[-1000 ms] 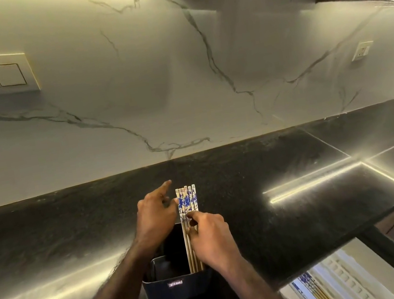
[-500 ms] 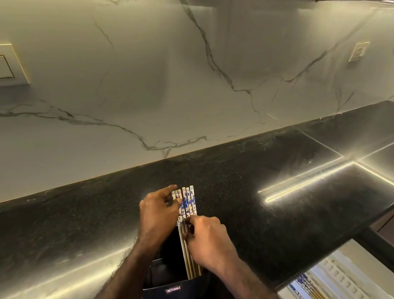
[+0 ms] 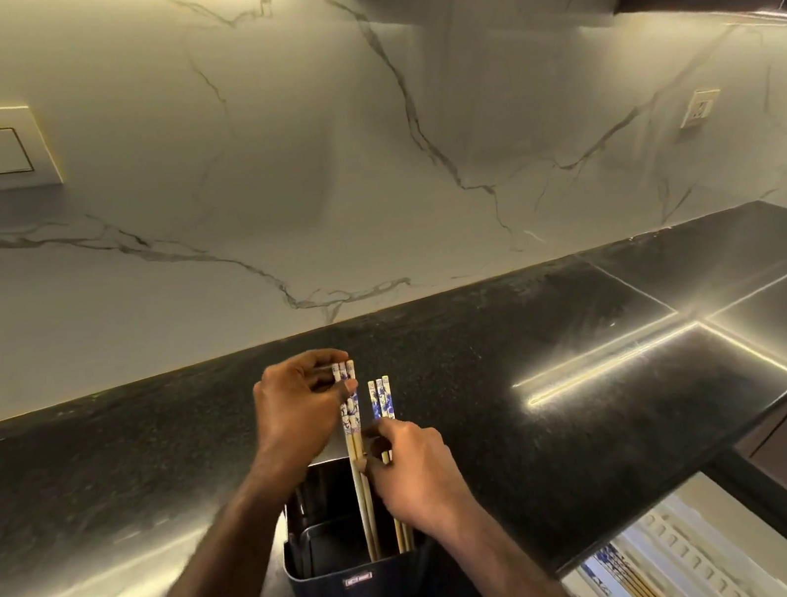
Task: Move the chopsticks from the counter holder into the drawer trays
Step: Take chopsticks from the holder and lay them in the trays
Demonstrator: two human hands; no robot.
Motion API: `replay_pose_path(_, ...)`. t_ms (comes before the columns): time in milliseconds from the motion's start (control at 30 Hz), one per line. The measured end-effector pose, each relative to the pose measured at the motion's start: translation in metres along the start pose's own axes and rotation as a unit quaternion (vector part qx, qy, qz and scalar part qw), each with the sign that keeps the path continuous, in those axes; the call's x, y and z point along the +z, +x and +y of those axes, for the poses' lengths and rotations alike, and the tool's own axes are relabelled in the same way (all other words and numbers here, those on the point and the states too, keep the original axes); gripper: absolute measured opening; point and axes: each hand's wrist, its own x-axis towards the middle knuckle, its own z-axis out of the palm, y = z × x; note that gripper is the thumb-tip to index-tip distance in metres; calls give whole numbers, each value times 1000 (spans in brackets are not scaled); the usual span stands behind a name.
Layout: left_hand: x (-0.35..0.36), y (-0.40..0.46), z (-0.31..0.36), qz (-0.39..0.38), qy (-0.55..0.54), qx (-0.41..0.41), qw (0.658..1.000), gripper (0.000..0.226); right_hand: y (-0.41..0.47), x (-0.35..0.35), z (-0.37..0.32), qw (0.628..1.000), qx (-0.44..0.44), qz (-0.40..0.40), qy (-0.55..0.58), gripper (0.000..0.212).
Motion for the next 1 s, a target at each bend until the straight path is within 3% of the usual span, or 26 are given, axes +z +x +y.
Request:
replay_pose_path(267, -42, 5, 100, -34, -14, 131, 991, 35, -15, -26, -15, 988, -38, -26, 147, 26)
replay_pose_path(500, -35, -15, 146, -60, -94, 153, 982, 36, -49, -56, 0, 948, -49, -70, 308, 15)
replay_pose_path(1000, 86, -169, 217, -116, -152, 173, 966, 35, -217, -166, 102, 968, -6, 54, 244, 14)
